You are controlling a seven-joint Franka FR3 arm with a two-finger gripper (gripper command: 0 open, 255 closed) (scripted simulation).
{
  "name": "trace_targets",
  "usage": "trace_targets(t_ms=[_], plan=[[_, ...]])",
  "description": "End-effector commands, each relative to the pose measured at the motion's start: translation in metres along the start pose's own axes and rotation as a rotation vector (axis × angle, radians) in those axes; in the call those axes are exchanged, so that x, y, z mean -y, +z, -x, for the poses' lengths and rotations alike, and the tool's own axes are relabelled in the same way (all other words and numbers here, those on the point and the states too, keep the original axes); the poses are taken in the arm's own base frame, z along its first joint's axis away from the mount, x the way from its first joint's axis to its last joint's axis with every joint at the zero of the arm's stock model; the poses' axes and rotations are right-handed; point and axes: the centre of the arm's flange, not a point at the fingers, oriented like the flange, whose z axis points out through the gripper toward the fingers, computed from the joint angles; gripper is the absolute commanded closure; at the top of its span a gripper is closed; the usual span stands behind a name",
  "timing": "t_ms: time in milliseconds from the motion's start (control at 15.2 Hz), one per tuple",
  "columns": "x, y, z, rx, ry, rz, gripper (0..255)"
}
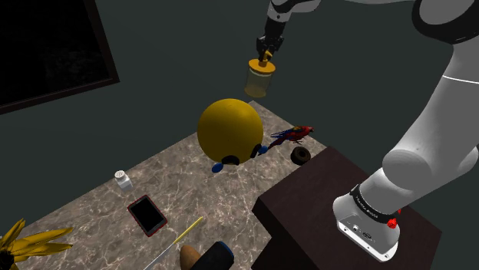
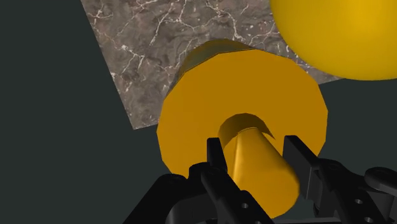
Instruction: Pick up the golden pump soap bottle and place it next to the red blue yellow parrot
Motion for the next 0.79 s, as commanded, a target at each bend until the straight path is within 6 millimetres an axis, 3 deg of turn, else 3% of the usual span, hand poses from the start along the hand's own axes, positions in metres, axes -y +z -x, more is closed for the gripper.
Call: trace_targets(t_ms=[0,726], plan=[[0.000,0.010,0.001,-0.001,0.000,0.000,255],[0.000,0.068,0.006,-0.001,0.000,0.000,255]])
